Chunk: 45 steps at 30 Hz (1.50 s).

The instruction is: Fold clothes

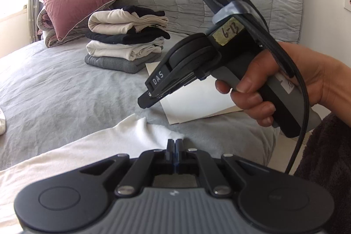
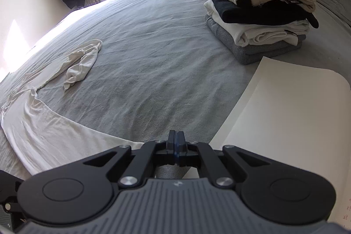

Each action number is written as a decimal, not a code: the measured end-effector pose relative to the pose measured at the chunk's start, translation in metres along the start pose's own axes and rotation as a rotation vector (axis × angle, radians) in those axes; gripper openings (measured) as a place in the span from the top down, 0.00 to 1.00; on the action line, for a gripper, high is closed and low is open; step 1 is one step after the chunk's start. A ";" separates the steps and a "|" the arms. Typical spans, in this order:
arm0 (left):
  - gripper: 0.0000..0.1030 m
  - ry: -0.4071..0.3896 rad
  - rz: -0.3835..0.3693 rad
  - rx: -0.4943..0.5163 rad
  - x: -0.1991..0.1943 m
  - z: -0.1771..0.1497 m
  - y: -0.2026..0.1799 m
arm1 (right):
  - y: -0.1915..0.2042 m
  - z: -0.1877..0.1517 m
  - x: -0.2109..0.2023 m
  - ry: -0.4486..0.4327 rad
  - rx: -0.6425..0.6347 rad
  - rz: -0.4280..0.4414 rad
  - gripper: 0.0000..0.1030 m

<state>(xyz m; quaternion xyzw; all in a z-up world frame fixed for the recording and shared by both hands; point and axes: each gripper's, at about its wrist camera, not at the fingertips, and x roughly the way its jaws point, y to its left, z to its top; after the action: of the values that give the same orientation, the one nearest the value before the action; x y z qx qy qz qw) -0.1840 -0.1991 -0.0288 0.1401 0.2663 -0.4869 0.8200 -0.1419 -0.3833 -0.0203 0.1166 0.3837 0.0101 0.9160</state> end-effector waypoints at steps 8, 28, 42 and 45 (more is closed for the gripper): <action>0.75 0.007 -0.014 -0.042 -0.012 0.003 -0.003 | 0.013 -0.001 -0.004 0.007 -0.065 0.020 0.63; 0.38 0.073 0.329 -0.208 -0.084 0.017 0.167 | 0.082 0.034 0.047 0.028 -0.023 0.020 0.59; 0.34 0.107 0.502 -0.611 -0.113 0.005 0.324 | 0.166 0.097 0.116 0.039 -0.019 0.142 0.59; 0.37 0.047 0.459 -0.684 -0.114 -0.007 0.340 | 0.179 0.100 0.137 0.035 -0.034 0.133 0.59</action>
<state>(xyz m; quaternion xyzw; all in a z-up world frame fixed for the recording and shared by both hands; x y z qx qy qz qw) 0.0675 0.0523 0.0202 -0.0736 0.3933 -0.1715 0.9003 0.0384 -0.2147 -0.0090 0.1262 0.3908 0.0794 0.9083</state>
